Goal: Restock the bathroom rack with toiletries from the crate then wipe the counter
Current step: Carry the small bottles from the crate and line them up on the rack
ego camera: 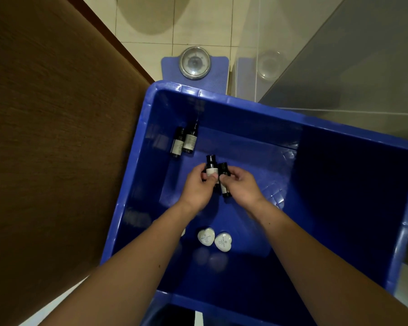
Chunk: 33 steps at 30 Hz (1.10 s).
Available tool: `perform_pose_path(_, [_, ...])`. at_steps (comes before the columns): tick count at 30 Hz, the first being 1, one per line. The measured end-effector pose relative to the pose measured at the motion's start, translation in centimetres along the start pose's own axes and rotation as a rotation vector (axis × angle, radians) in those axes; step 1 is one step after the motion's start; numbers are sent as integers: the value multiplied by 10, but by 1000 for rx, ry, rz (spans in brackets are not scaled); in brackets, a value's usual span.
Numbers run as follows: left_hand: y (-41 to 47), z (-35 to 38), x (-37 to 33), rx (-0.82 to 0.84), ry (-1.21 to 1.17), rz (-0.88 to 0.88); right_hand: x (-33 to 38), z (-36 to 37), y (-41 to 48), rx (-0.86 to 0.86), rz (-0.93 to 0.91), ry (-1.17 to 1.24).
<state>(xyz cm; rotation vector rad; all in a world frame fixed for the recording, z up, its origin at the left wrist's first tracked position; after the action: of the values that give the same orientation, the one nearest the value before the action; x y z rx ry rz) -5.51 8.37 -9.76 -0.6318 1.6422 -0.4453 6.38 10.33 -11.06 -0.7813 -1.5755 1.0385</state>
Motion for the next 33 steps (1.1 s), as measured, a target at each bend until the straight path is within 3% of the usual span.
perform_pose_path(13, [-72, 10, -30, 14, -126, -85, -10, -35, -86, -102, 44, 20])
perform_pose_path(22, [-132, 1, -101, 223, 102, 38, -1, -52, -195, -182, 51, 171])
perform_pose_path(33, [-201, 12, -183, 505, 238, 218, -7, -75, -316, -316, -141, 412])
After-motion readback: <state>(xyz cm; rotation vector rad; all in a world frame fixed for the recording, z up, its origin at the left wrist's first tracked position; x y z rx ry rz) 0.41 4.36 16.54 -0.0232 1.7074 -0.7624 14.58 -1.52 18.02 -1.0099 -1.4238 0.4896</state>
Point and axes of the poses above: each hand's wrist, its own y-axis towards the middle knuckle, its own z-axis out of the palm, x = y × z, the point moved 4 cm from there along y, towards the middle knuckle, and after that the axes turned 13 degrees about z, right-handed, at the moved point
